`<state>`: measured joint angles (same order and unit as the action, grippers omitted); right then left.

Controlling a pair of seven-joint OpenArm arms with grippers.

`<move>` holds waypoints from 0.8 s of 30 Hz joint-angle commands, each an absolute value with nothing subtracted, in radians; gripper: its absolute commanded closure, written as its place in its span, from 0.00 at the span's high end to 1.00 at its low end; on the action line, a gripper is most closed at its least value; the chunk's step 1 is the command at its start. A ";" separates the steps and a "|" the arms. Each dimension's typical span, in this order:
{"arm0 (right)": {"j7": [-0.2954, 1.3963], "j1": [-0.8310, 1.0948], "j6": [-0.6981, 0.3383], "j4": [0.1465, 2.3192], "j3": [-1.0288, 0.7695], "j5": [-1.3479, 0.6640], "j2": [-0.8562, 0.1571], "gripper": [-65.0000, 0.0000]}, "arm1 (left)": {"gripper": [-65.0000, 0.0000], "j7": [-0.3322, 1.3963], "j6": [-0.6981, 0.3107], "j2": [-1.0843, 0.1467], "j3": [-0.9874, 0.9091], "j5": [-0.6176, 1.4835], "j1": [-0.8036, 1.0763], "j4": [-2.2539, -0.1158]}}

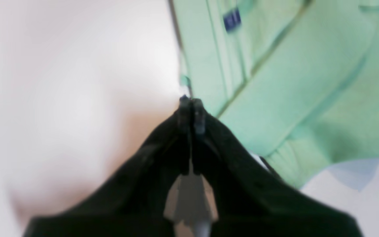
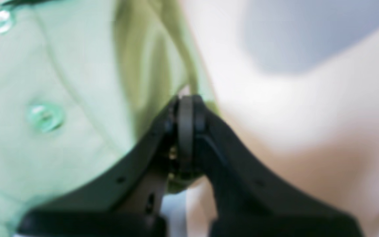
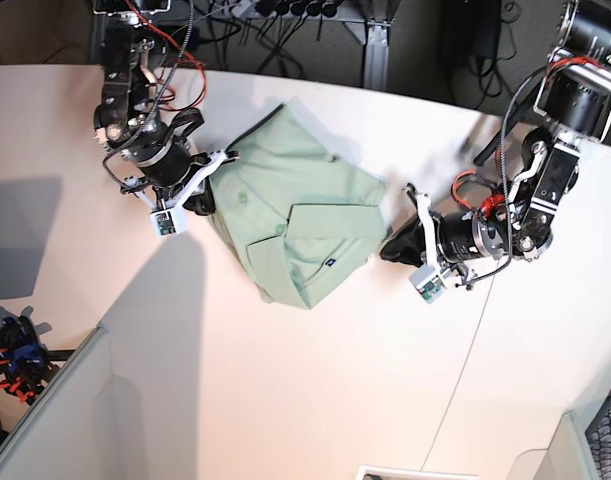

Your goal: Fold the T-shirt properly

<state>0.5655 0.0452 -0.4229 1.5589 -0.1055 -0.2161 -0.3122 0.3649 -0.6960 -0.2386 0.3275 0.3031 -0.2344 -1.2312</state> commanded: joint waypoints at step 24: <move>0.559 0.187 -0.424 1.700 -0.110 -0.285 -0.014 0.00 | 0.00 0.287 -0.698 -0.235 0.327 0.283 -0.305 -1.242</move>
<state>0.5777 0.1940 -0.4225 1.6779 -0.1089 -0.2691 -0.0113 0.3126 -0.6964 -0.2325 0.3317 0.2691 -0.2790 -1.2274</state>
